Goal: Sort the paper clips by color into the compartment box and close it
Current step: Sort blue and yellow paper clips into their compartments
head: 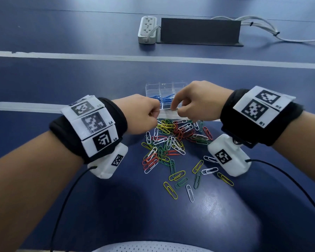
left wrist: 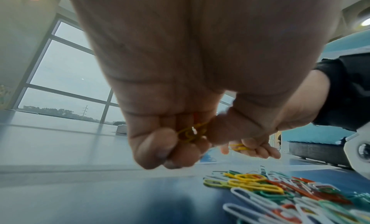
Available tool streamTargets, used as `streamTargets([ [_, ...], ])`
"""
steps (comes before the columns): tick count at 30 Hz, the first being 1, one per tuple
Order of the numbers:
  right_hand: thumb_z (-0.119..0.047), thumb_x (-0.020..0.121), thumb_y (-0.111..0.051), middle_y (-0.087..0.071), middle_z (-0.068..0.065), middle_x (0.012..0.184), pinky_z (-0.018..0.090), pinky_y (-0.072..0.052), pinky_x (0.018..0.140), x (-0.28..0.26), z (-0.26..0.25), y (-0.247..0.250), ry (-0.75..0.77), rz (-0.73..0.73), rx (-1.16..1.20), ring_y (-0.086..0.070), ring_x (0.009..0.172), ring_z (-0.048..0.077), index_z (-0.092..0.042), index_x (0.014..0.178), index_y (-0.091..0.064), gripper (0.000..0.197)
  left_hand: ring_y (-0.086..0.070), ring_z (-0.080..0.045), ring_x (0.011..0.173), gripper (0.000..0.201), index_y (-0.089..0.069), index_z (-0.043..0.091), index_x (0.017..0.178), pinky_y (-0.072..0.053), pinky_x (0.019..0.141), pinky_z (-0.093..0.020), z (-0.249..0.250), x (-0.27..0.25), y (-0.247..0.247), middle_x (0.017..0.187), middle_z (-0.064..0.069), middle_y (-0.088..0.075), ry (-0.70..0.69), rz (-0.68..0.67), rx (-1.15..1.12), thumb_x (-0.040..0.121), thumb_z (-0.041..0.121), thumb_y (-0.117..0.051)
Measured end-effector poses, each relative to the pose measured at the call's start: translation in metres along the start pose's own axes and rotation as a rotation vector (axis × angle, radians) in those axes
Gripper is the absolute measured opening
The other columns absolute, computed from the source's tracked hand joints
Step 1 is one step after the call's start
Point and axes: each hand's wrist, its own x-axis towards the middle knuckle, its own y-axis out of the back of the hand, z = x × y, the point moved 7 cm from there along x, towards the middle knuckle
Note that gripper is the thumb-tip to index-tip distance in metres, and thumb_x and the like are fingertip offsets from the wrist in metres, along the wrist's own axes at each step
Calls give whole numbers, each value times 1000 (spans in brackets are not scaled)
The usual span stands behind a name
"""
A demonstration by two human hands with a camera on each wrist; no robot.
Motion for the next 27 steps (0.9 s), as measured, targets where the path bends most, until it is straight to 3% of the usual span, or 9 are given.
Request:
streamTargets([
  [3,-19,81,-53,-61,-9,69,23,-46,72,-1,-6,-4,29,-5,15,-53,61,3,-32,82,-67,19,-39,-3,60,6,-52,22,84,-33,67,-25,-2,2,-3,66,10,-43,-1,-13,42,81,25,-56],
  [5,-19,79,-55,-64,-9,74,23,-46,73,-2,-14,-8,70,-6,0,-56,67,9,-32,80,-67,18,-36,-2,58,12,-57,25,88,-33,68,-25,-3,4,-5,65,10,-39,-15,-18,88,79,29,-63],
  [7,-19,76,-59,-64,-8,76,23,-47,75,-3,-25,-12,133,2,-60,-57,74,14,-30,82,-69,17,-34,-3,56,11,-60,25,86,-31,66,-24,0,5,-3,62,10,-37,-36,-16,136,78,30,-66],
  [11,-12,76,-59,-63,-4,76,24,-47,70,0,-35,-21,213,4,-225,-55,75,18,-24,84,-71,19,-36,-7,54,12,-57,25,72,-29,50,-23,7,5,0,58,7,-39,-48,-34,216,81,27,-64],
  [14,-11,75,-59,-55,-8,64,22,-44,64,2,-31,-20,181,-12,-235,-54,73,19,-29,73,-63,19,-43,-15,63,7,-65,22,77,-37,62,-24,7,6,-1,59,7,-43,-36,-26,218,81,25,-61],
  [17,-17,76,-60,-54,-9,70,24,-44,69,0,-21,-15,114,-16,-153,-52,73,17,-32,78,-61,16,-46,-17,69,11,-57,21,69,-41,67,-27,5,4,-3,61,7,-47,-26,-24,188,78,27,-60],
  [21,-16,79,-56,-53,-12,64,21,-40,60,0,-13,-11,61,-18,-67,-48,61,5,-28,91,-73,23,-44,-9,61,23,-47,23,59,-38,57,-26,-1,0,0,63,8,-49,11,4,101,74,29,-63],
  [25,-19,80,-56,-66,-5,81,23,-45,72,-2,-25,-17,101,-7,-107,-56,78,15,-26,90,-74,22,-45,-4,60,18,-51,22,64,-38,58,-26,-4,-5,6,63,8,-50,37,38,38,72,27,-66],
  [27,-18,79,-57,-64,-4,78,24,-47,70,-2,-32,-21,135,-2,-154,-56,76,17,-25,87,-74,20,-46,-7,62,9,-55,22,75,-38,59,-25,-6,-7,9,65,9,-50,40,50,6,73,22,-65],
])
